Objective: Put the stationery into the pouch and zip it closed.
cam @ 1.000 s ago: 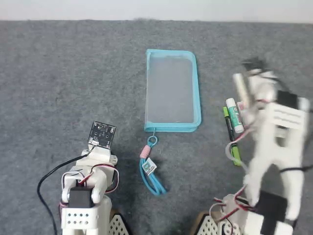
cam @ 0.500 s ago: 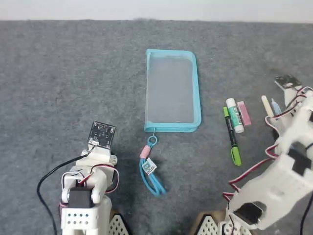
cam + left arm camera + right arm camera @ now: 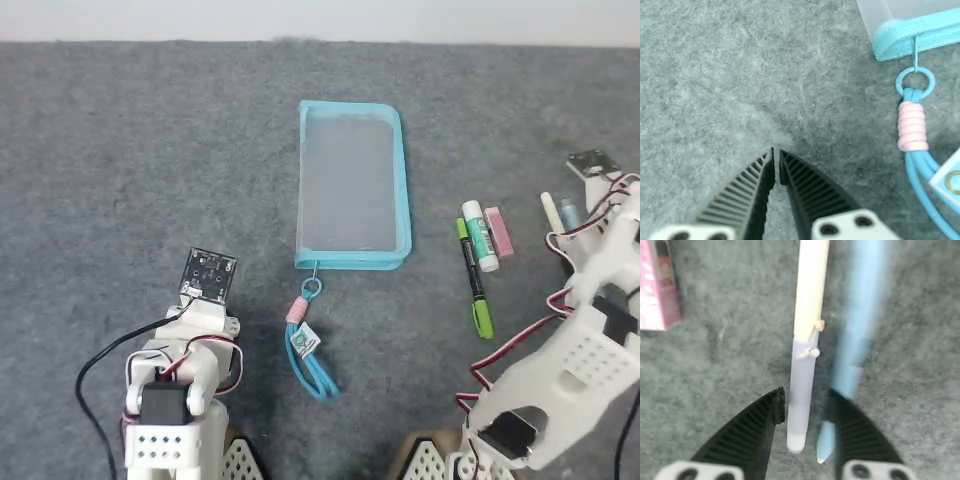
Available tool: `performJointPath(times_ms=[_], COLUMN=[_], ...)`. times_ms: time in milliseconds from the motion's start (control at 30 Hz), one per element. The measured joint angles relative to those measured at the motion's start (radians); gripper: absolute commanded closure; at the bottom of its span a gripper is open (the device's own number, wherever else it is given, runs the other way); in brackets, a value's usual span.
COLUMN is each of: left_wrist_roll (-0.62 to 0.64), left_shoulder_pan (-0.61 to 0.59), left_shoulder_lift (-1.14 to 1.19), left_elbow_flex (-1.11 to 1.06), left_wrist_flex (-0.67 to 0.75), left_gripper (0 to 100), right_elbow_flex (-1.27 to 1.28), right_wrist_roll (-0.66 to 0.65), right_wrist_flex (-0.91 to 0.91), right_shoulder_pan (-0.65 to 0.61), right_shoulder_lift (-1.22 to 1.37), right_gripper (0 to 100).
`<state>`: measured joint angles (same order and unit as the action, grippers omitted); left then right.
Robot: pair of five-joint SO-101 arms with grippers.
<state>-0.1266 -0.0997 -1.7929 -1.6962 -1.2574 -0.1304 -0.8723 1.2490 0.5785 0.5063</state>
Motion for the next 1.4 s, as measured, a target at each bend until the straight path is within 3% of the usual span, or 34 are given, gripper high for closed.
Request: performJointPath(times_ms=[233, 467, 600, 767, 900, 1100, 1400], left_wrist_roll=[0.000, 0.000, 0.000, 0.000, 0.000, 0.000, 0.000], left_shoulder_pan=[0.000, 0.000, 0.000, 0.000, 0.000, 0.000, 0.000], left_shoulder_lift=[0.000, 0.000, 0.000, 0.000, 0.000, 0.000, 0.000], left_elbow_flex=[0.000, 0.000, 0.000, 0.000, 0.000, 0.000, 0.000], left_wrist_flex=[0.000, 0.000, 0.000, 0.000, 0.000, 0.000, 0.000], left_gripper=[99, 99, 99, 99, 99, 99, 99], right_elbow_flex=[-0.044, -0.046, 0.052, 0.374, 0.631, 0.733, 0.766], right_wrist_roll=[0.012, 0.153, 0.227, 0.308, 0.410, 0.525, 0.519], right_wrist_flex=[0.150, 0.362, 0.391, 0.262, 0.107, -0.017, -0.109], right_shoulder_pan=[-0.018, -0.170, -0.301, -0.494, -0.580, -0.589, -0.592], right_shoulder_lift=[-0.054, -0.288, -0.410, -0.554, -0.621, -0.621, -0.617], right_gripper=[81.8, 81.8, 81.9, 81.9, 81.9, 81.9, 81.9])
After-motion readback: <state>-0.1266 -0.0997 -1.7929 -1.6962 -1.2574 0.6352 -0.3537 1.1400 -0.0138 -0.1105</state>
